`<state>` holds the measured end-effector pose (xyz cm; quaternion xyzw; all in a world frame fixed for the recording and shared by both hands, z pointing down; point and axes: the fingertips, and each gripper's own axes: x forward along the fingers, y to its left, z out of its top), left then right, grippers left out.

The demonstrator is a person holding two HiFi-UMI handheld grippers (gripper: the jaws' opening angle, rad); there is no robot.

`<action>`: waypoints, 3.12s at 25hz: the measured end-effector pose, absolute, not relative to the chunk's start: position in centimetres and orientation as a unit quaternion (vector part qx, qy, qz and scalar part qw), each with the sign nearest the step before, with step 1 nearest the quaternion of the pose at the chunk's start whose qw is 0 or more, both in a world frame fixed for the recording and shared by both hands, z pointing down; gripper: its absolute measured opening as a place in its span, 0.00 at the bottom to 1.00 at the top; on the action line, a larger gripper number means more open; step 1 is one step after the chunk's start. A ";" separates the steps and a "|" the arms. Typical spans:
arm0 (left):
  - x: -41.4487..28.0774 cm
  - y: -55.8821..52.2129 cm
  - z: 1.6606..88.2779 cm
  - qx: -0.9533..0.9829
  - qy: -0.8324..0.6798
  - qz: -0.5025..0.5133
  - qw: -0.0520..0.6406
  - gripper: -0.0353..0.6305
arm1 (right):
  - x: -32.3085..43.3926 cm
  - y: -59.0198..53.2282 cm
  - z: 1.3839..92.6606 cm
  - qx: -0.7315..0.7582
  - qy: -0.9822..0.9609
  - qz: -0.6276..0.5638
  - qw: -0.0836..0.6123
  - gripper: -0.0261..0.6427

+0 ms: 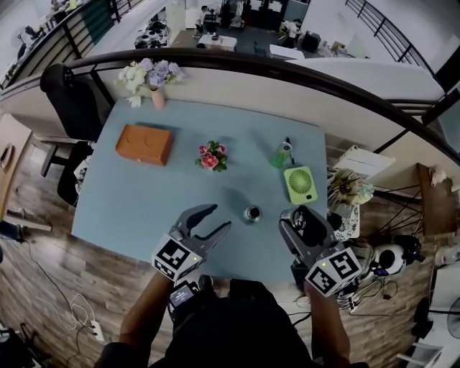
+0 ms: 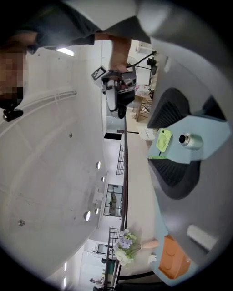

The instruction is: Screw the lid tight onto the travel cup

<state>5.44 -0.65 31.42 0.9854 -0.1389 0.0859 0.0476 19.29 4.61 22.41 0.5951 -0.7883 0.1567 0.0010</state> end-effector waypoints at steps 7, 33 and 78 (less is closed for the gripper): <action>7.8 -1.1 34.8 0.984 -0.132 0.101 0.062 0.46 | 20.0 2.8 24.6 0.584 -0.793 0.173 0.014 0.43; 15.0 -0.6 49.7 0.979 -0.094 0.180 0.033 0.65 | 18.5 -2.8 35.2 0.524 -0.823 0.195 0.104 0.43; 19.9 0.1 58.0 0.975 -0.083 0.195 0.066 0.68 | 16.3 -2.2 49.5 0.429 -0.863 0.108 0.243 0.43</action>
